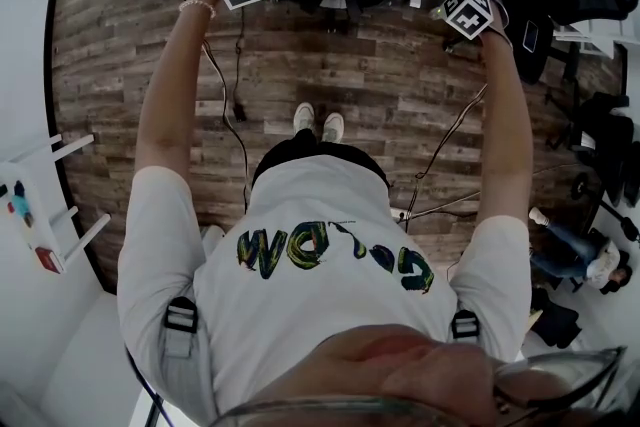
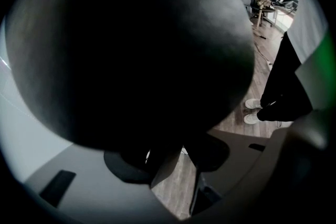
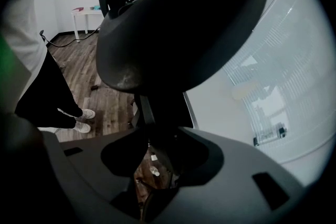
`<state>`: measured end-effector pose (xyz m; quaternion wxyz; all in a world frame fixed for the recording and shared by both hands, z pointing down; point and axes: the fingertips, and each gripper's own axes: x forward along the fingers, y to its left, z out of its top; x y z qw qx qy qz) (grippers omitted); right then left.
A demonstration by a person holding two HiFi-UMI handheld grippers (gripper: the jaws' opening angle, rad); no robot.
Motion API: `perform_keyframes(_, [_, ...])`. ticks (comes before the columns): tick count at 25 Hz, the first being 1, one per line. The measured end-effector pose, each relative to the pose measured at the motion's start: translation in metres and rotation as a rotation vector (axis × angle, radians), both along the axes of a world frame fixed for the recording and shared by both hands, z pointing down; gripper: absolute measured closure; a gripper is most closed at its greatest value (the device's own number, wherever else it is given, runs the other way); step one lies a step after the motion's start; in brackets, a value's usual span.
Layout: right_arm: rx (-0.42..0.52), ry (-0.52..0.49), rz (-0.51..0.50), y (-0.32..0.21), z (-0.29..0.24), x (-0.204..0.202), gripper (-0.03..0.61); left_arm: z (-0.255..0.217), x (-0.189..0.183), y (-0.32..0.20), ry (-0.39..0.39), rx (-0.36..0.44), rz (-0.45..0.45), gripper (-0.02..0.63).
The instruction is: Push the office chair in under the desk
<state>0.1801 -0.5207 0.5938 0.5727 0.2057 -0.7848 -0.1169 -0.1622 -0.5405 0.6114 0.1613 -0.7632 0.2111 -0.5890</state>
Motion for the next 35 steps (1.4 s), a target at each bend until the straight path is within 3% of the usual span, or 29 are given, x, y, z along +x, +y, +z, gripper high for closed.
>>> perform_keyframes(35, [0.02, 0.096, -0.017, -0.078, 0.007, 0.012, 0.402, 0.001, 0.012, -0.068, 0.005, 0.047, -0.025, 0.411])
